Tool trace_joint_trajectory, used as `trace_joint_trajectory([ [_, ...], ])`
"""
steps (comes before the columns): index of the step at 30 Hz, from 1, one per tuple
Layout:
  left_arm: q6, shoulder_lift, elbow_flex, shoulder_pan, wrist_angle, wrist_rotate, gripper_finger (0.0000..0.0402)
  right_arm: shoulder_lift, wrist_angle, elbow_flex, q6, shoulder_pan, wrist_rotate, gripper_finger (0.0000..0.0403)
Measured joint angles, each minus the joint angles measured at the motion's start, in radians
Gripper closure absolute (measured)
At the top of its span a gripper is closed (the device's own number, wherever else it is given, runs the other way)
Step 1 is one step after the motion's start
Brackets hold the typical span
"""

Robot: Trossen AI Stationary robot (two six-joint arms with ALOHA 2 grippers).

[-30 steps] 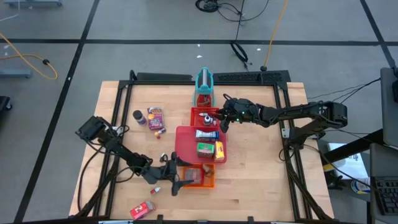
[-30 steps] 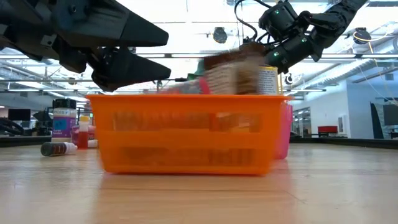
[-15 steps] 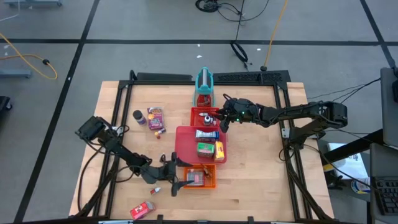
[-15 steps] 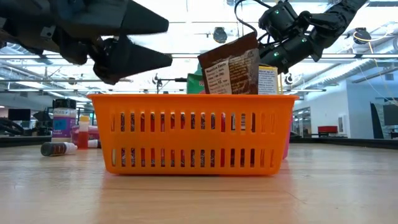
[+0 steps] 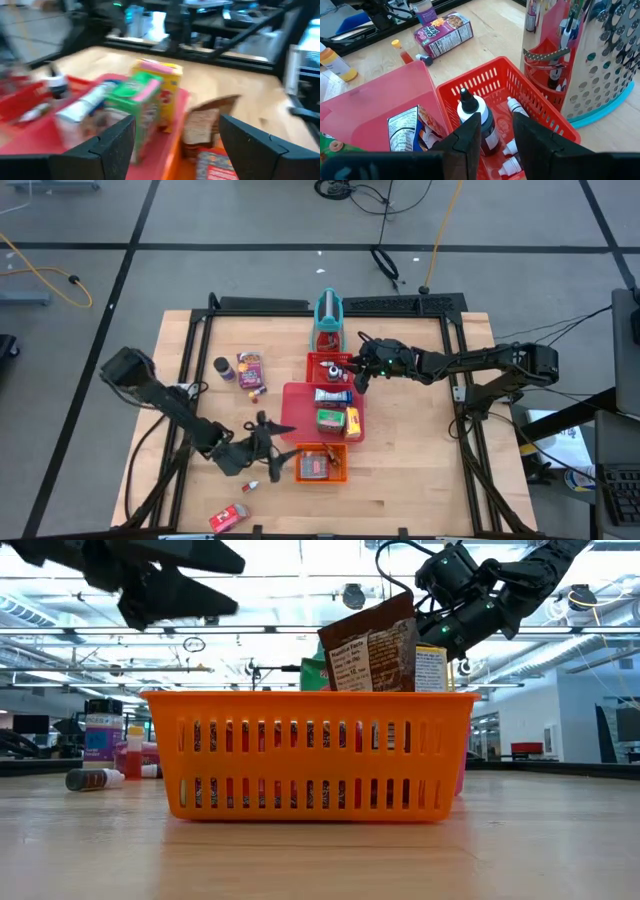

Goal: Pick & Place Kitchen Items
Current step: Put the big yellow food coloring bottle into the red bin

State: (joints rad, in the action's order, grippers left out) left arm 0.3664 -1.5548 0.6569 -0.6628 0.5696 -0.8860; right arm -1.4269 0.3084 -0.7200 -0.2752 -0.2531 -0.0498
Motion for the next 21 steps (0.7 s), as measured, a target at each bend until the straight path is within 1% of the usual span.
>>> trace_joint_trajectory([
  [3,0.092,0.075,0.025,-0.021,-0.205,-0.036,0.0126,0.0,0.0,0.0,0.0,0.0,0.0,0.0298],
  [7,0.195,0.14,0.056,-0.052,-0.434,-0.041,0.0124,0.0,-0.001,0.0,0.0,0.0,0.0,0.0298],
  [9,0.245,0.162,0.061,-0.071,-0.526,-0.041,0.0124,0.0,-0.006,0.0,0.0,0.0,0.0,0.0298],
  [15,0.464,0.235,0.062,-0.14,-0.818,-0.031,0.0124,0.0,-0.011,0.001,0.0,0.0,0.0,0.0298],
  [21,0.665,0.299,0.062,-0.223,-1.069,-0.037,0.0124,0.0,-0.014,0.001,0.0,0.0,0.0,0.0298],
])
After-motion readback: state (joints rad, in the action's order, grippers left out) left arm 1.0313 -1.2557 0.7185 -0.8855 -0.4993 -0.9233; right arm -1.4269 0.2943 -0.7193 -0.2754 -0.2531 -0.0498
